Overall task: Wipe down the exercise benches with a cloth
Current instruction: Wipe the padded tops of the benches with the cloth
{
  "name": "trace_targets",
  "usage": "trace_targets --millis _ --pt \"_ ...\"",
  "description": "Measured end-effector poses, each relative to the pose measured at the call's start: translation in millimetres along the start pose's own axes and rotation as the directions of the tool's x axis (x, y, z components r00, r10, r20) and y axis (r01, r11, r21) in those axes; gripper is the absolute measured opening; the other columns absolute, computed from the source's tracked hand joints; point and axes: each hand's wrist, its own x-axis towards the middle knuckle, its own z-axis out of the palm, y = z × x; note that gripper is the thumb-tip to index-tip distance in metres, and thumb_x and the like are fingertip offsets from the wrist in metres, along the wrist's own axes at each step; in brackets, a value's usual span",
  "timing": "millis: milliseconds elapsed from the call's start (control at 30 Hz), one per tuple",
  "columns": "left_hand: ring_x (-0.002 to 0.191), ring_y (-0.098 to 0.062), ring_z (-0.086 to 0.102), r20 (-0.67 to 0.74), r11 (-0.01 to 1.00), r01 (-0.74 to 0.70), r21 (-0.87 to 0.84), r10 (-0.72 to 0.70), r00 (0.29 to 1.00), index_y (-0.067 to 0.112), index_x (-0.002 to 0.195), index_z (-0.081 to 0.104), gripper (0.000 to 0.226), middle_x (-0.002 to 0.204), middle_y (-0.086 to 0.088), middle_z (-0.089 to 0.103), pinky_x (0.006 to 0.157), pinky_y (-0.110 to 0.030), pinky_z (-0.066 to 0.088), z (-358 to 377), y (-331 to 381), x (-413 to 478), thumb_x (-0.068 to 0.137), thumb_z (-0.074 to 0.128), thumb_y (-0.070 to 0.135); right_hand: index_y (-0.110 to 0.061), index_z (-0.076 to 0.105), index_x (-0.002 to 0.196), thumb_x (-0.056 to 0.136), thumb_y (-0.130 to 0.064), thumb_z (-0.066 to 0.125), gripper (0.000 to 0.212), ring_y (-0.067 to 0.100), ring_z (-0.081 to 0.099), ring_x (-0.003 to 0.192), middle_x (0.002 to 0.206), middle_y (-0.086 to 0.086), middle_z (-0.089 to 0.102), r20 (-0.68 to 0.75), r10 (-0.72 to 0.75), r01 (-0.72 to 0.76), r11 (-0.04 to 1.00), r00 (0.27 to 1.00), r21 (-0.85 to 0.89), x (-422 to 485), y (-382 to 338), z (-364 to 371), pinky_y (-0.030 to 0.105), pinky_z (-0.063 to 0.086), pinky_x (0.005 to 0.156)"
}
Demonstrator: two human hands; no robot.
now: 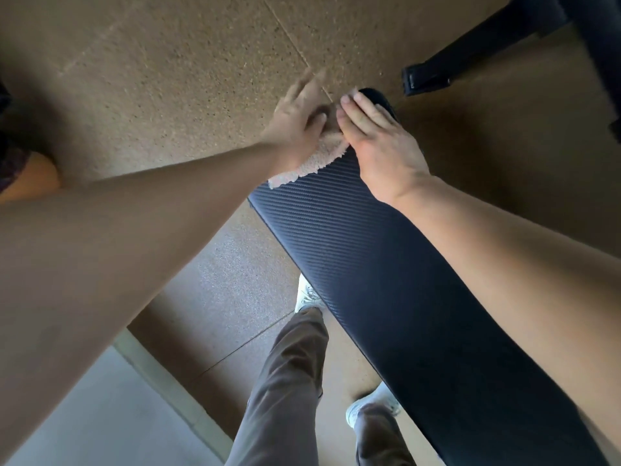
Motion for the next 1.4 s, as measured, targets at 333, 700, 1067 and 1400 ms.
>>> trace_targets --millis 333,700,1067,1400 --pt "0.159 -0.024 0.0 0.134 0.811 -0.445 0.38 0.427 0.894 0.016 0.164 0.013 0.066 0.173 -0.003 0.001 0.13 -0.045 0.006 30.8 37.7 3.1 0.105 0.037 0.028 -0.003 0.013 0.162 0.098 -0.002 0.041 0.07 0.026 0.001 0.159 0.171 0.014 0.004 0.002 0.169 -0.169 0.986 0.986 0.017 -93.1 31.8 28.3 0.035 0.0 0.127" --pt "0.156 -0.043 -0.008 0.278 0.567 -0.458 0.685 0.378 0.883 0.007 0.162 -0.009 0.078 0.169 -0.024 -0.01 0.127 -0.057 0.003 123.7 69.7 -61.7 0.105 0.019 0.053 0.005 0.031 0.155 0.109 -0.026 0.039 0.056 0.032 0.018 0.157 0.166 0.022 0.024 -0.099 0.429 -0.415 0.9 0.898 0.134 -203.3 2.4 86.5 0.042 0.012 0.127" --pt "0.156 -0.042 -0.011 0.587 0.368 -0.728 0.579 0.431 0.685 0.0 0.156 -0.021 0.083 0.167 -0.026 -0.014 0.126 -0.058 0.0 218.5 89.3 -164.2 0.107 0.021 0.053 0.008 0.037 0.152 0.108 -0.027 0.028 0.057 0.035 0.02 0.156 0.164 0.024 0.028 0.06 0.694 -0.674 0.669 0.717 0.314 -354.1 -57.3 142.9 0.049 0.019 0.127" --pt "0.159 -0.025 -0.01 0.685 0.174 -0.845 0.506 0.514 0.516 0.007 0.161 -0.013 0.074 0.171 -0.01 -0.012 0.129 -0.044 0.0 205.0 83.6 -148.5 0.107 0.012 0.051 0.003 0.036 0.152 0.107 -0.021 0.037 0.051 0.036 0.016 0.157 0.167 0.023 0.019 0.035 0.698 -0.61 0.6 0.716 0.518 -327.9 -98.3 132.2 0.051 0.014 0.128"
